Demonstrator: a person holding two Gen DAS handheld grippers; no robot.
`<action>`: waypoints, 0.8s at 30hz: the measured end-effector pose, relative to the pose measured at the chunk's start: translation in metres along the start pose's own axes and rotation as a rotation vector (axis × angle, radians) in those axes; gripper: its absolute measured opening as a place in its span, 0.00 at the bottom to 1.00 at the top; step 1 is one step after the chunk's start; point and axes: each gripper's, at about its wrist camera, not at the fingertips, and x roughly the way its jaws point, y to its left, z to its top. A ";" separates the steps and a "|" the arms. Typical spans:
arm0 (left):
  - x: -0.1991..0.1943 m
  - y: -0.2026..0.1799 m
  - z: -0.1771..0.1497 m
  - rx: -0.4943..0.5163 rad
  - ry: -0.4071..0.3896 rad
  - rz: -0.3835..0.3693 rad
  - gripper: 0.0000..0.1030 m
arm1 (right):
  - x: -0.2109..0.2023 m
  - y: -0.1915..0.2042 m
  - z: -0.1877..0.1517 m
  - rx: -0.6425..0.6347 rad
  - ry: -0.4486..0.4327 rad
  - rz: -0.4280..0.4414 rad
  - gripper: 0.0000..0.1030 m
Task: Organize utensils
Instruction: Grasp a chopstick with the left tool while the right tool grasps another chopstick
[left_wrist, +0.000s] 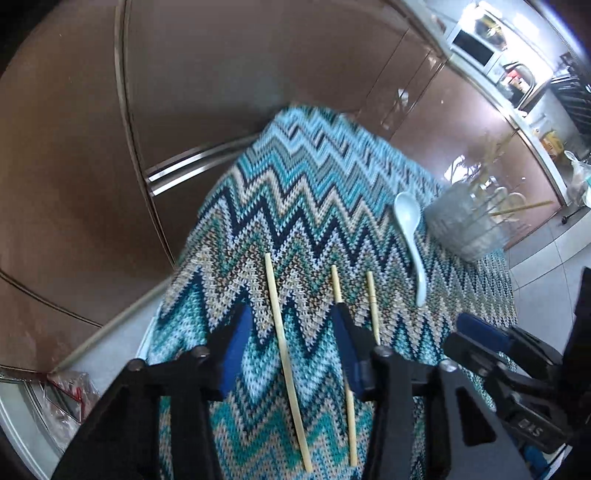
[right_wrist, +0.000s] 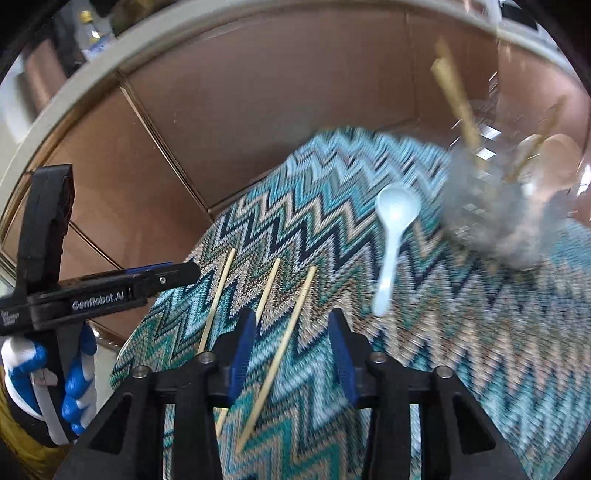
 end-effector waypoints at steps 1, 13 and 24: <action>0.005 0.001 0.003 -0.001 0.013 -0.002 0.35 | 0.007 -0.002 0.005 0.004 0.018 0.002 0.32; 0.041 0.005 0.015 0.001 0.113 -0.007 0.23 | 0.070 -0.008 0.031 0.013 0.165 0.004 0.23; 0.062 0.005 0.015 0.002 0.175 0.007 0.13 | 0.100 -0.010 0.037 0.006 0.237 -0.022 0.13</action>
